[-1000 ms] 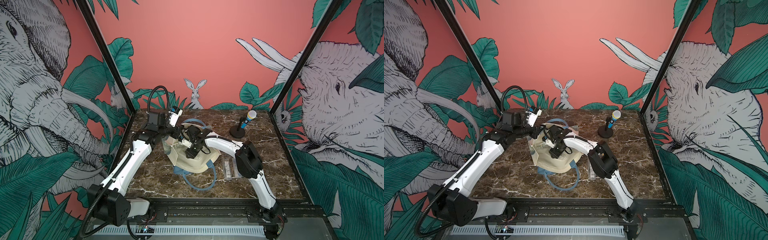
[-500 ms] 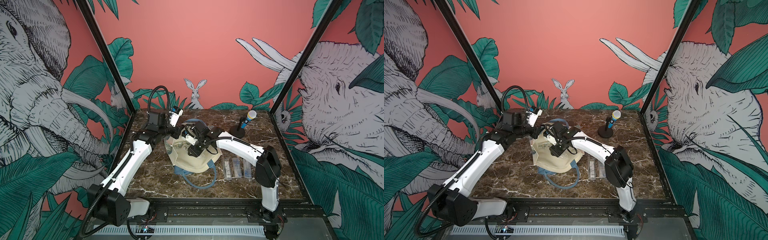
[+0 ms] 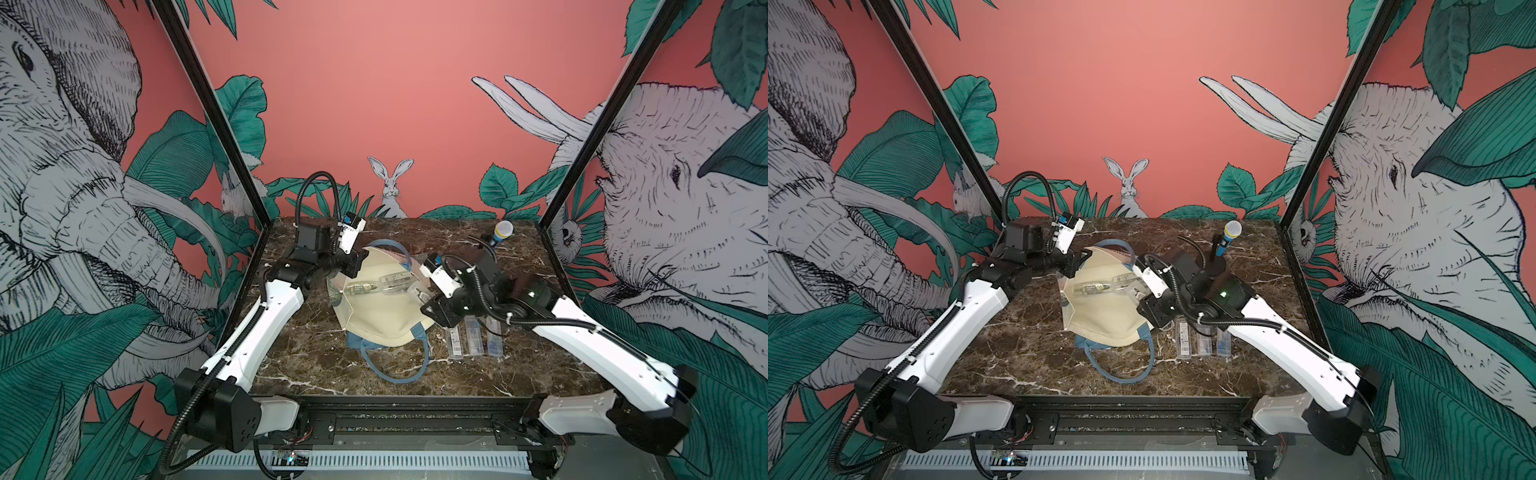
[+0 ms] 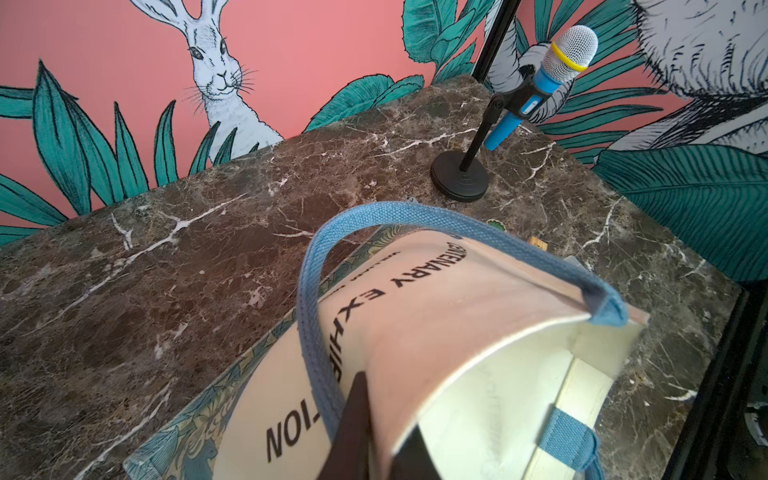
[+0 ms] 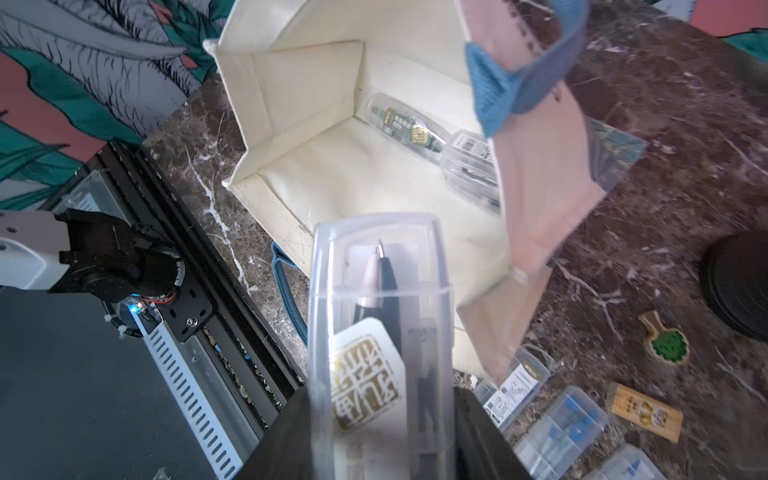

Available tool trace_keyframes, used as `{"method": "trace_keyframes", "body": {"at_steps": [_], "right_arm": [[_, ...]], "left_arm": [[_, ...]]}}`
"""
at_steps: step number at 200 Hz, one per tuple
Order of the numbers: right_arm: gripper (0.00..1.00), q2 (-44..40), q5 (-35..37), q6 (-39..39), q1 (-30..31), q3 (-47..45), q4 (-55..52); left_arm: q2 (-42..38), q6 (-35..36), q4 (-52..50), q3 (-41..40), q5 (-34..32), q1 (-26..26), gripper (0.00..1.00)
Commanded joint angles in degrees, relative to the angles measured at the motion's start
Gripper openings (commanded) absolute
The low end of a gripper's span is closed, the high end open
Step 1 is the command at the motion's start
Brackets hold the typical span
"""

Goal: Take out the compass set from the canvas bag
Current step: Pick up the compass set from the canvas bag, then place the compass set at the center of the board.

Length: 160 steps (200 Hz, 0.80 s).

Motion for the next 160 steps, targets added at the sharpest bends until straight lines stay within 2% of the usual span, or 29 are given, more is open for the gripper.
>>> {"method": "trace_keyframes", "body": {"at_steps": [1, 27, 56, 73, 123, 160], "right_arm": [[0.34, -2.36, 7.28, 6.72, -4.27, -3.59, -5.58], [0.33, -5.07, 11.49, 12.75, -16.45, -9.4, -8.94], [0.32, -5.13, 11.81, 17.15, -30.0, -18.96, -3.0], [0.24, -4.22, 10.37, 19.8, -36.69, -24.6, 1.72], [0.24, 3.98, 5.6, 19.79, -48.28, -33.65, 11.73], [0.29, 8.98, 5.6, 17.03, -51.64, -35.09, 13.93]], "left_arm": [[-1.57, -0.18, 2.87, 0.85, 1.19, -0.16, 0.0], [-1.92, 0.02, 2.8, 0.86, 1.15, -0.07, 0.0], [-2.31, 0.15, 2.76, 0.94, 1.16, 0.02, 0.0], [-2.36, 0.07, 2.78, 0.99, 1.35, 0.06, 0.0], [-2.93, -0.28, 3.18, 0.72, 2.5, 1.03, 0.0], [-2.99, -0.71, 3.59, 0.65, 3.38, 1.25, 0.0]]}}
